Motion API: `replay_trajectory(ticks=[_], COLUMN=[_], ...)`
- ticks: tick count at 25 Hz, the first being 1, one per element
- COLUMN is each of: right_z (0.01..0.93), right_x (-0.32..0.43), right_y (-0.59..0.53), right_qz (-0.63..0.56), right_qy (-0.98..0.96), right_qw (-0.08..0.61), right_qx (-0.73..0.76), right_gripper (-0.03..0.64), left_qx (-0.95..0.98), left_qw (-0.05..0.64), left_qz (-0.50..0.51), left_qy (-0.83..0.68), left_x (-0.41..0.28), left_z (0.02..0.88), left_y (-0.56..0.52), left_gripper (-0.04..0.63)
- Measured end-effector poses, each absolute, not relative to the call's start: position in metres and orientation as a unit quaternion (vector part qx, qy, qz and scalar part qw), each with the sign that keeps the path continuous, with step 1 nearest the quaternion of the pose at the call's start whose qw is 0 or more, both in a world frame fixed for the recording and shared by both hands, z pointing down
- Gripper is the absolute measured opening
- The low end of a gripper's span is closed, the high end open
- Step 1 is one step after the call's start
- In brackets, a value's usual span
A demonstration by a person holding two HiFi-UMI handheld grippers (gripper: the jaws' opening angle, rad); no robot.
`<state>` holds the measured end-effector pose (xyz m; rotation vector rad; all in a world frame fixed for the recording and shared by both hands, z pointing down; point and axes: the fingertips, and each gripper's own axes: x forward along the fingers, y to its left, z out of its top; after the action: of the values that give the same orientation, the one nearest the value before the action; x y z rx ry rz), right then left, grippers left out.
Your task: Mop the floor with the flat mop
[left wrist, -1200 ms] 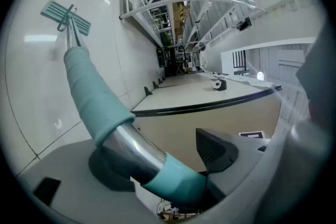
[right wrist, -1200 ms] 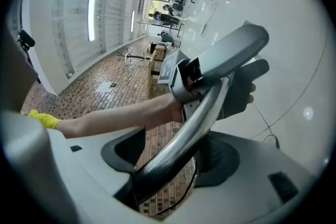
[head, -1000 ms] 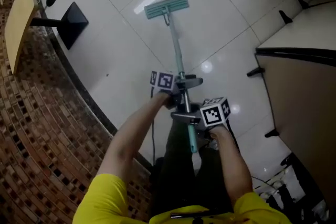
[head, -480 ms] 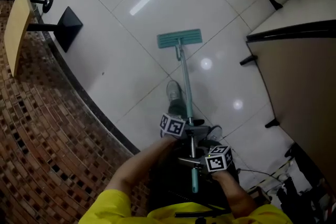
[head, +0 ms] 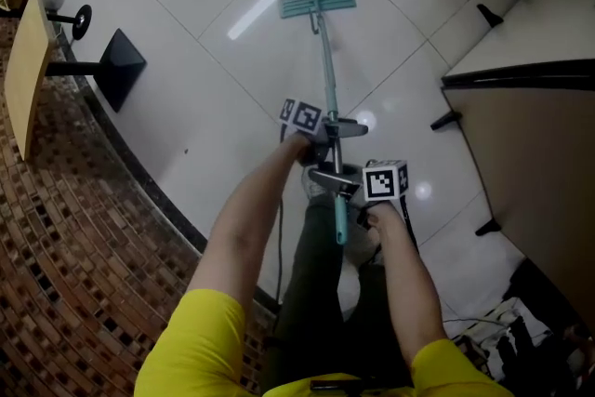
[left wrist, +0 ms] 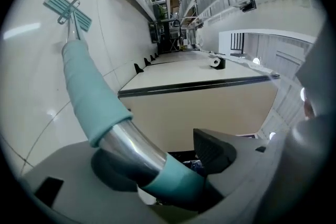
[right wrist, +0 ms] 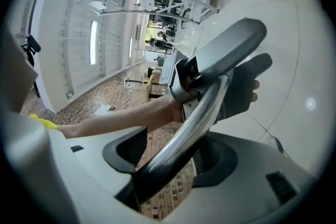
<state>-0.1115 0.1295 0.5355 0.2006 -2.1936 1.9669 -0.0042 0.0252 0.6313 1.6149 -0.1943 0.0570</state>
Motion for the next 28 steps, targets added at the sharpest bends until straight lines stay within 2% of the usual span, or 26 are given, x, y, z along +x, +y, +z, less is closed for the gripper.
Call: replay_trajectory(ticks=[3, 6, 14, 18, 23, 26, 28], right_z=[0.538, 0.515, 0.428, 0.417, 0.461, 0.497, 0.515], right_x=[-0.123, -0.119, -0.051, -0.022, -0.011, -0.004, -0.001], right_y=[0.100, 0.123, 0.388, 0.453, 0.398, 0.329, 0.265], right_qz=[0.658, 0.661, 0.718, 0.733, 0.712, 0.689, 0.676], right_qy=[-0.744, -0.741, -0.679, -0.663, -0.682, -0.702, -0.714], right_qw=[0.088, 0.096, 0.145, 0.131, 0.111, 0.100, 0.062], right_qx=[0.077, 0.071, 0.046, 0.072, 0.125, 0.150, 0.171], right_gripper=[0.270, 0.276, 0.296, 0.293, 0.282, 0.290, 0.291], left_qx=[0.723, 0.719, 0.659, 0.639, 0.661, 0.674, 0.690], left_qw=[0.685, 0.691, 0.751, 0.767, 0.739, 0.722, 0.708], left_qz=[0.032, 0.028, 0.029, 0.066, 0.127, 0.152, 0.145], left_qy=[-0.078, -0.068, -0.030, -0.014, 0.020, 0.039, 0.046], left_x=[-0.013, -0.005, 0.079, 0.109, 0.123, 0.132, 0.137], left_z=[0.632, 0.609, 0.528, 0.521, 0.558, 0.589, 0.605], left_y=[-0.005, 0.018, 0.292, 0.374, 0.328, 0.261, 0.198], left_gripper=[0.318, 0.310, 0.288, 0.284, 0.295, 0.295, 0.295])
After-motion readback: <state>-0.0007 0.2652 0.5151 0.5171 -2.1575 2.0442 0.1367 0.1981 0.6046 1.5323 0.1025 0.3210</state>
